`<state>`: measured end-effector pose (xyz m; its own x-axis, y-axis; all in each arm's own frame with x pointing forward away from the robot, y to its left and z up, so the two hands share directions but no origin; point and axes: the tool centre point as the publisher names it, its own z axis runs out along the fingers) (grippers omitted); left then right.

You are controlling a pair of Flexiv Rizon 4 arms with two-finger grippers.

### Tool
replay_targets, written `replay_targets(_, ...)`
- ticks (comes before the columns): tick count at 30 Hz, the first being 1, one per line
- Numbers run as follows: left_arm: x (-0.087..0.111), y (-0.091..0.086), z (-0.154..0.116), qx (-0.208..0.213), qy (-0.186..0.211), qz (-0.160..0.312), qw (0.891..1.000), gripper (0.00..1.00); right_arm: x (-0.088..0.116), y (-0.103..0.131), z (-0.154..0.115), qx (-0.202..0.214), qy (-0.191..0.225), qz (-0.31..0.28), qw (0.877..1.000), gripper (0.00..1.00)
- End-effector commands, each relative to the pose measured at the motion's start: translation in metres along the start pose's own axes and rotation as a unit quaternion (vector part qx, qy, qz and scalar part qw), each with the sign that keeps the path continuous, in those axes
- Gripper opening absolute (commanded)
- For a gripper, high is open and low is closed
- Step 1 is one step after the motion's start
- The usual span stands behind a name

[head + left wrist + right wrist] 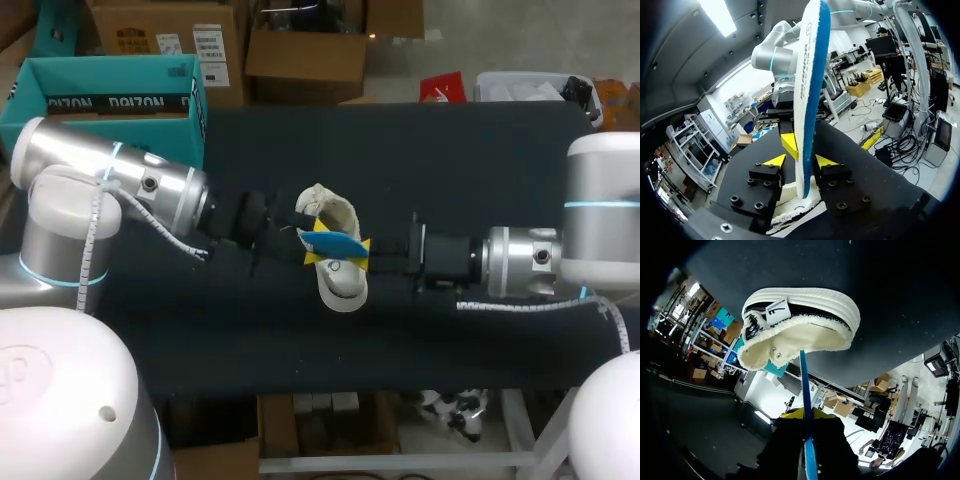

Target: Open the shoe tongue, take the insole out of the shoe, put the insole back into the shoe, and pack the shoe into the shoebox

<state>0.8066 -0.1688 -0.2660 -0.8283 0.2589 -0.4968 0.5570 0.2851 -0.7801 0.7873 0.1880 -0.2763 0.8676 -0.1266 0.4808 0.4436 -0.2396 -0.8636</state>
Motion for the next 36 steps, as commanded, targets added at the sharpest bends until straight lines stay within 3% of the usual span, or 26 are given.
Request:
replay_targets(1, 0.0, 0.003, -0.001, -0.005, -0.006, -0.004, 1.0, 0.42, -0.001, 0.015, 0.006, 0.014, 0.01, -0.001, 1.0, 0.0)
replay_targets(7, -0.003, 0.014, -0.005, -0.014, -0.007, -0.013, 1.0, 0.44, 0.003, 0.021, 0.01, 0.019, 0.018, -0.014, 1.0, 0.0)
replay_targets(14, -0.005, 0.028, -0.007, -0.022, -0.006, -0.026, 0.999, 0.38, 0.007, 0.025, 0.013, 0.021, 0.019, -0.023, 0.999, 0.0)
replay_targets(19, -0.007, 0.034, -0.005, -0.027, -0.004, -0.03, 0.999, 0.28, 0.009, 0.024, 0.014, 0.018, 0.02, -0.027, 0.999, 0.0)
replay_targets(27, -0.012, 0.041, 0.001, -0.029, 0.001, -0.034, 0.999, 0.24, 0.01, 0.025, 0.015, 0.018, 0.02, -0.027, 0.999, 0.0)
replay_targets(29, -0.013, 0.043, 0.003, -0.033, 0.002, -0.033, 0.999, 0.16, 0.01, 0.025, 0.016, 0.019, 0.02, -0.027, 0.999, 0.0)
replay_targets(30, -0.013, 0.044, 0.005, -0.038, 0.004, -0.031, 0.999, 0.0, 0.01, 0.025, 0.016, 0.019, 0.02, -0.028, 0.999, 0.0)
replay_targets(33, -0.012, 0.046, 0.007, -0.045, 0.005, -0.027, 0.999, 0.0, 0.01, 0.024, 0.016, 0.021, 0.02, -0.029, 0.999, 0.0)
replay_targets(34, -0.012, 0.046, 0.008, -0.047, 0.006, -0.025, 0.999, 0.0, 0.01, 0.023, 0.015, 0.019, 0.02, -0.029, 0.999, 0.42)
replay_targets(35, -0.012, 0.047, 0.009, -0.05, 0.007, -0.022, 0.998, 0.0, 0.009, 0.022, 0.013, 0.015, 0.02, -0.029, 0.999, 0.92)
replay_targets(36, -0.011, 0.047, 0.009, -0.052, 0.009, -0.02, 0.998, 0.0, 0.008, 0.021, 0.011, 0.013, 0.02, -0.029, 0.999, 1.0)
